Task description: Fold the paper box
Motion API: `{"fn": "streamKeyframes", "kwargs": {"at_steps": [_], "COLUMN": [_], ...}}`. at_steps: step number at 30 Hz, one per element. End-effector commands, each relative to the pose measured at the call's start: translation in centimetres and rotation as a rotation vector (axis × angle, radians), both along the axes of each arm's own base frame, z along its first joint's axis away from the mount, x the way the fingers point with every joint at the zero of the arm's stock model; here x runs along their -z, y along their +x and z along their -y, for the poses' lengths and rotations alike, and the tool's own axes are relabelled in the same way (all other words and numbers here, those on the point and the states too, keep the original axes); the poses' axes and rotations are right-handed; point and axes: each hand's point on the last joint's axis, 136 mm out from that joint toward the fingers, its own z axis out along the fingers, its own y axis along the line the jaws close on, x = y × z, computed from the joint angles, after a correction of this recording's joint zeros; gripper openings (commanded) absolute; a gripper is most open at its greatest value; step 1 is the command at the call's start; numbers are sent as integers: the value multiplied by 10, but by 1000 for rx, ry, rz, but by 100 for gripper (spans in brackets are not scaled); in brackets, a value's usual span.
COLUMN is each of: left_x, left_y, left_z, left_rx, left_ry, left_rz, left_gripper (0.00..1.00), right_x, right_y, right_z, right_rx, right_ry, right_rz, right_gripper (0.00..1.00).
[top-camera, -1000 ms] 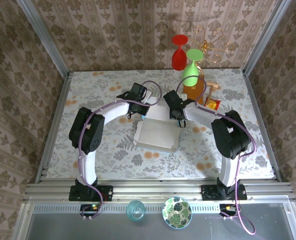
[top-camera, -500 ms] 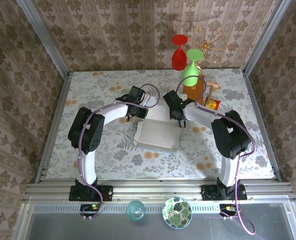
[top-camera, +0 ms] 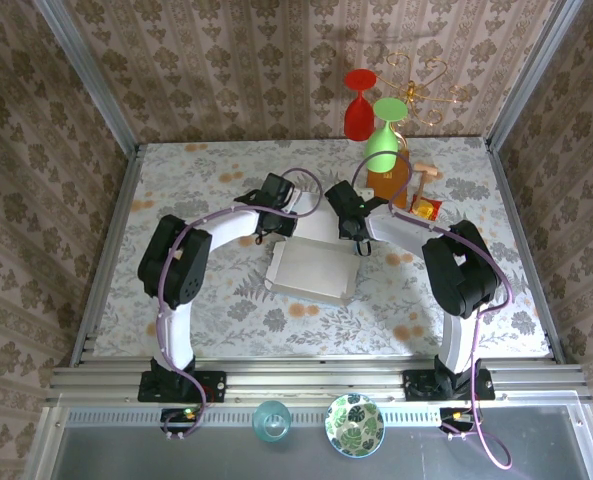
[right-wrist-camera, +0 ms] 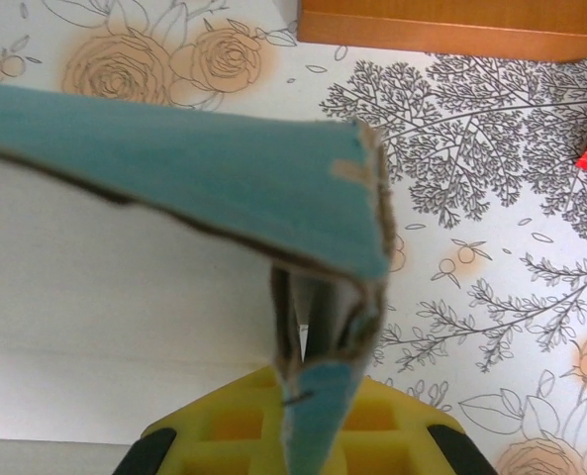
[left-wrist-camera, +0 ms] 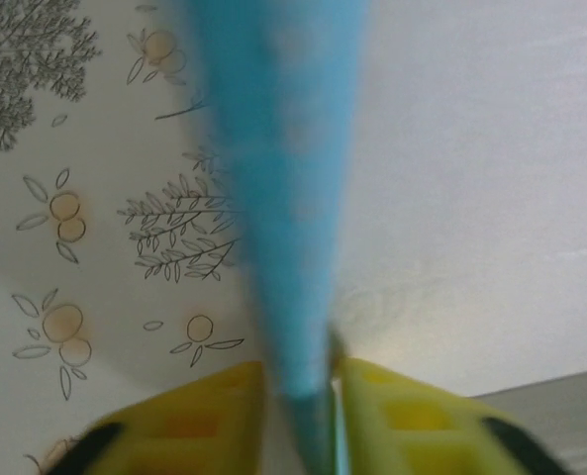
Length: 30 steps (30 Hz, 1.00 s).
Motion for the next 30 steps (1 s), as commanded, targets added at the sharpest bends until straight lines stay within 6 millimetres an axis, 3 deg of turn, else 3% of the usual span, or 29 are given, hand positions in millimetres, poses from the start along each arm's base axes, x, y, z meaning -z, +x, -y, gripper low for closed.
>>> {"fn": "streamKeyframes", "kwargs": {"at_steps": [1, 8, 23, 30], "left_x": [-20, -56, -62, -86], "left_y": [-4, -5, 5, -2], "left_z": [-4, -9, 6, -4], "left_rx": [-9, 22, 100, 62], "left_ry": [-59, -276, -341, -364], "left_rz": [9, 18, 26, 100], "left_gripper": [36, 47, 46, 45], "right_x": [4, 4, 5, 4], "right_y": [-6, -5, -4, -4], "right_z": [14, 12, 11, 13], "right_rx": [29, 23, 26, 33], "right_ry": [-71, -63, -62, -70], "right_rz": [-32, -31, -38, -36], "right_gripper": [0, 0, 0, 0]}}
